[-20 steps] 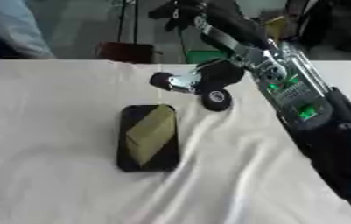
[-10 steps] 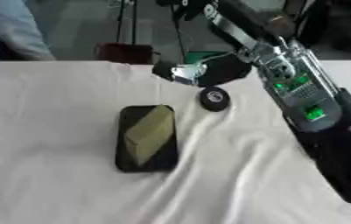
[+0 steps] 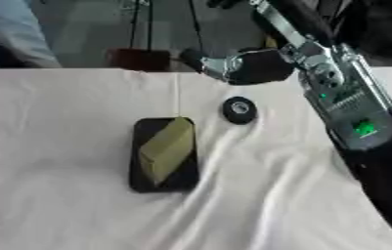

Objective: Pick up objects on the table and place them in the box.

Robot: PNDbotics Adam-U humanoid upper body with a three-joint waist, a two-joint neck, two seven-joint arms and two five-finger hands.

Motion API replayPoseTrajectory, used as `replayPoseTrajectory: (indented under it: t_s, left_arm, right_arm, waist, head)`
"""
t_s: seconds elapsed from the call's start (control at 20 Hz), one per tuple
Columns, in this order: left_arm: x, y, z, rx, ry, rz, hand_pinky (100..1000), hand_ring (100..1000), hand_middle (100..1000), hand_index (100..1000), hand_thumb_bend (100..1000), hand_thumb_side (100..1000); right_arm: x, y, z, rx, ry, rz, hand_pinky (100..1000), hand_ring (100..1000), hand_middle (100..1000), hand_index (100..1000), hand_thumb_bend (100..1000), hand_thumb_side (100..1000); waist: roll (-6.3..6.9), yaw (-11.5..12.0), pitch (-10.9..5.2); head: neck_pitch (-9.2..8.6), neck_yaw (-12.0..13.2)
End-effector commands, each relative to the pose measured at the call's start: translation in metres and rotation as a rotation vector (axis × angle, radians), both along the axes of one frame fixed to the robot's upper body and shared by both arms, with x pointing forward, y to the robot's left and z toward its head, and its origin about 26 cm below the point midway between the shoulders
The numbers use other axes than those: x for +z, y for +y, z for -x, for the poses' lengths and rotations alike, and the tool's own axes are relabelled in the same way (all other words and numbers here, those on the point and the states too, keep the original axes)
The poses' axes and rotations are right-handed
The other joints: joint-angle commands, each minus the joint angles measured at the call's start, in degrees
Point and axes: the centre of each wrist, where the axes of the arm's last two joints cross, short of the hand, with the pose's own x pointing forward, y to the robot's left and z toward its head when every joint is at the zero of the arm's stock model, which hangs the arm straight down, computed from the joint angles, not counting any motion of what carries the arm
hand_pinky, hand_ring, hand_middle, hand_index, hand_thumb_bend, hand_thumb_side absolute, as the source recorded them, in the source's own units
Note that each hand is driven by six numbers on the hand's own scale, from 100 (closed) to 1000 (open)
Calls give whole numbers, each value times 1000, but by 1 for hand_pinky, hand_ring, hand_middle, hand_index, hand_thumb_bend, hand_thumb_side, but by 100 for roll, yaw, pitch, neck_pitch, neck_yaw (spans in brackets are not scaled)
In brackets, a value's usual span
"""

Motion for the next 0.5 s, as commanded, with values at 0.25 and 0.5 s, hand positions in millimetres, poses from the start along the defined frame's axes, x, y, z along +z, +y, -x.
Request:
replayPoseTrajectory:
  t_s: [0.25, 0.5]
  left_arm:
    - [7, 6, 2, 13, -26, -24, 654, 796, 837, 886, 183, 974]
    - [6, 6, 2, 17, -24, -26, 657, 811, 850, 896, 181, 976]
  right_arm:
    - [11, -12, 13, -28, -42, -6, 719, 734, 800, 879, 506, 572]
    - [10, -17, 18, -47, -46, -44, 716, 732, 798, 880, 490, 571]
  waist:
    - [16, -49, -85]
    - [20, -87, -76]
  head:
    - [-69, 28]
    - [-70, 76]
